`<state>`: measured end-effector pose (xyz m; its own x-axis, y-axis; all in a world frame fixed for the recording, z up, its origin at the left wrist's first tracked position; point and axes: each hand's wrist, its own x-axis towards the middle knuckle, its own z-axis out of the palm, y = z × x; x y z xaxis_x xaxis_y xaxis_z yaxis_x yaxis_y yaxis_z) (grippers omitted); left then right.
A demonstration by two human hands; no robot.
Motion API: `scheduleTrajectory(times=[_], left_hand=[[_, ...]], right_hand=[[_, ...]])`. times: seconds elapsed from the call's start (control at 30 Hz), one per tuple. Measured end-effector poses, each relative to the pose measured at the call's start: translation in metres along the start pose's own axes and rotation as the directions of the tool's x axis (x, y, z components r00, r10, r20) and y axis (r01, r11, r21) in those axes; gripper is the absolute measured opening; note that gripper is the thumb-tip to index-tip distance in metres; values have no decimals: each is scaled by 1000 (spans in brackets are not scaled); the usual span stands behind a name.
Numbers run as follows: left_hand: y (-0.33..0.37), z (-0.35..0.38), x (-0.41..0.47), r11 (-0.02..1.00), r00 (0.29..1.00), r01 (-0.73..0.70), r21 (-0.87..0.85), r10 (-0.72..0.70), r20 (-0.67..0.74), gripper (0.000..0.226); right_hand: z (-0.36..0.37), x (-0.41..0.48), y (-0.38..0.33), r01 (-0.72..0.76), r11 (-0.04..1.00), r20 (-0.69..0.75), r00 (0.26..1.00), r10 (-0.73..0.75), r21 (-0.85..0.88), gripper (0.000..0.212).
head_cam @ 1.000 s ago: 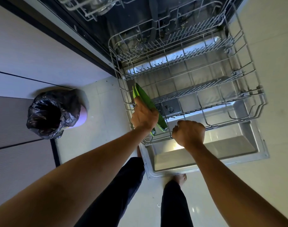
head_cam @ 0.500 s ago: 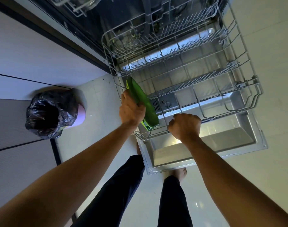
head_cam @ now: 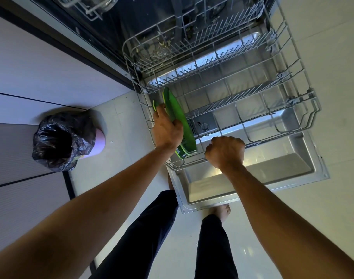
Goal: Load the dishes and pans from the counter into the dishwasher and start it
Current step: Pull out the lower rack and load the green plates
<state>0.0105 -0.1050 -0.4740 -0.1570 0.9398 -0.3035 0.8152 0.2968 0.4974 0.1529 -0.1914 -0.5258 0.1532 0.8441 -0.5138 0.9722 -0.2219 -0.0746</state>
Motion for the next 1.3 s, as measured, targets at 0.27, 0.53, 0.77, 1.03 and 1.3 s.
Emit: scheduleTrajectory(times=[0.27,0.53,0.77,1.03,1.3], left_hand=[[-6,26,-10,1000,996,-28,0,28,84,51],[-8,46,-5,999,985,44,2,-44,168,52],[-15,54,0,996,973,77,-42,-66,222,43],[-6,40,9,930,885,339,-142,-264,382,32],[-6,13,2,917,857,368,-156,-270,438,37]], right_hand=[[3,0,1,9,1000,-11,1000,-9,4,34],[0,-1,1,28,1000,-16,999,-28,3,33],[0,-1,3,33,999,-13,999,-32,23,35],[-4,-2,2,32,999,-4,999,-32,38,28],[-2,-4,2,38,994,-52,998,-33,99,30]])
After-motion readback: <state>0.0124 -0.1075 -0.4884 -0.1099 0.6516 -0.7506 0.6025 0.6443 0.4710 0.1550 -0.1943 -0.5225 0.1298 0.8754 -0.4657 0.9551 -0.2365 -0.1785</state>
